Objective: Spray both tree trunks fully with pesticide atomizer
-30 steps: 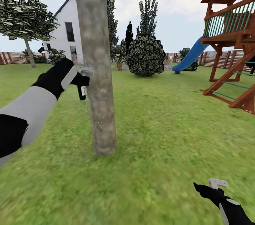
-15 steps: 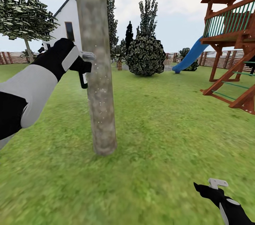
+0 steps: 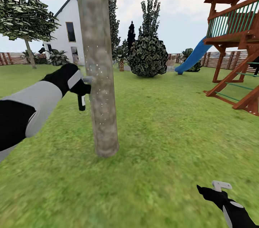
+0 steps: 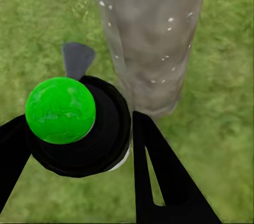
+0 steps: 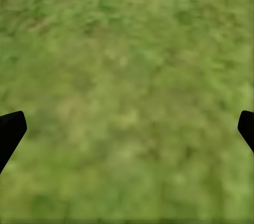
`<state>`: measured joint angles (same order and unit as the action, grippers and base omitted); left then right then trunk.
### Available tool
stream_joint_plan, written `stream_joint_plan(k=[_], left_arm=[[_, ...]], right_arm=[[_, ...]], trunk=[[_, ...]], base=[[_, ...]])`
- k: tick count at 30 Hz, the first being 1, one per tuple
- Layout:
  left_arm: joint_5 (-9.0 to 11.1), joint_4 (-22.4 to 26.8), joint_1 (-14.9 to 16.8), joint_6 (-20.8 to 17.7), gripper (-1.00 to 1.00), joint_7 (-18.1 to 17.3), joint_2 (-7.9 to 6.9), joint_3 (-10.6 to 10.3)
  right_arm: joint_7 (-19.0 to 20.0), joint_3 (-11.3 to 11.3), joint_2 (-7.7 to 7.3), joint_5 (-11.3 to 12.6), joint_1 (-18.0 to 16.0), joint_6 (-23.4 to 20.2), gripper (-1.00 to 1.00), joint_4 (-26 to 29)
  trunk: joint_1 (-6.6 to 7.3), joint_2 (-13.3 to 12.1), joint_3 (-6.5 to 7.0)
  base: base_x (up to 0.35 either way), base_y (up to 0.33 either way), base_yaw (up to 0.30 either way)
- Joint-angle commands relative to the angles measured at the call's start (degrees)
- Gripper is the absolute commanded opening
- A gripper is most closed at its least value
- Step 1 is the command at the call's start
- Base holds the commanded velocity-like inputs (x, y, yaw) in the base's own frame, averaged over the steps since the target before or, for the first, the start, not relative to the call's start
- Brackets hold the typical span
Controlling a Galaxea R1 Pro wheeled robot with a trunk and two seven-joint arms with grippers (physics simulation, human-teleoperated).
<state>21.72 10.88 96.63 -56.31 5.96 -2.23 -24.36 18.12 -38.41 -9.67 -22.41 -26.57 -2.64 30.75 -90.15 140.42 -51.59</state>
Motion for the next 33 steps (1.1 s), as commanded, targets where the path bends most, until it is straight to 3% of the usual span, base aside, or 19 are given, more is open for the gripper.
stream_joint_plan(k=[1,4,7,18,22,27,33], left_arm=[[-0.1,0.0,-1.8,0.4,-1.0,0.0,-0.03,0.0],[-0.1,0.1,-5.9,1.0,-1.0,-0.1,-0.02,0.0],[-0.1,0.1,-9.7,4.1,-1.0,-0.2,-0.04,0.0],[-0.1,0.0,-19.8,11.9,-1.0,-0.2,-0.14,0.0],[-0.2,0.0,-22.3,13.6,-1.0,-0.2,-0.18,0.0],[-0.2,-0.1,-25.7,17.3,-1.0,-0.2,-1.86,0.1],[0.1,-0.1,-27.7,18.0,-1.0,-0.2,-2.09,0.1]], right_arm=[[0.0,0.0,0.0,0.0,0.0,0.0,1.0,0.0],[0.0,0.0,0.0,0.0,0.0,0.0,1.0,0.0],[0.0,0.1,0.0,0.0,0.0,0.0,1.0,0.0],[0.0,0.3,0.0,0.0,0.0,0.0,1.0,0.0],[0.0,0.3,-0.01,-0.1,0.0,0.0,1.0,0.0],[0.0,0.3,0.0,-0.1,0.0,0.0,1.0,0.0],[-0.1,0.3,0.0,-0.1,0.0,0.0,1.0,0.0]], trunk=[[0.01,0.0,0.01],[0.01,0.0,0.01],[0.01,0.0,0.01],[0.01,0.0,0.01],[0.01,0.0,0.01],[0.01,0.0,0.01],[0.01,0.0,0.01]], base=[[0.0,0.0,0.0],[0.0,0.0,0.0],[0.0,0.0,0.0],[0.0,0.0,0.0],[0.0,0.0,0.0],[0.0,0.0,0.001],[0.0,0.0,0.176]])
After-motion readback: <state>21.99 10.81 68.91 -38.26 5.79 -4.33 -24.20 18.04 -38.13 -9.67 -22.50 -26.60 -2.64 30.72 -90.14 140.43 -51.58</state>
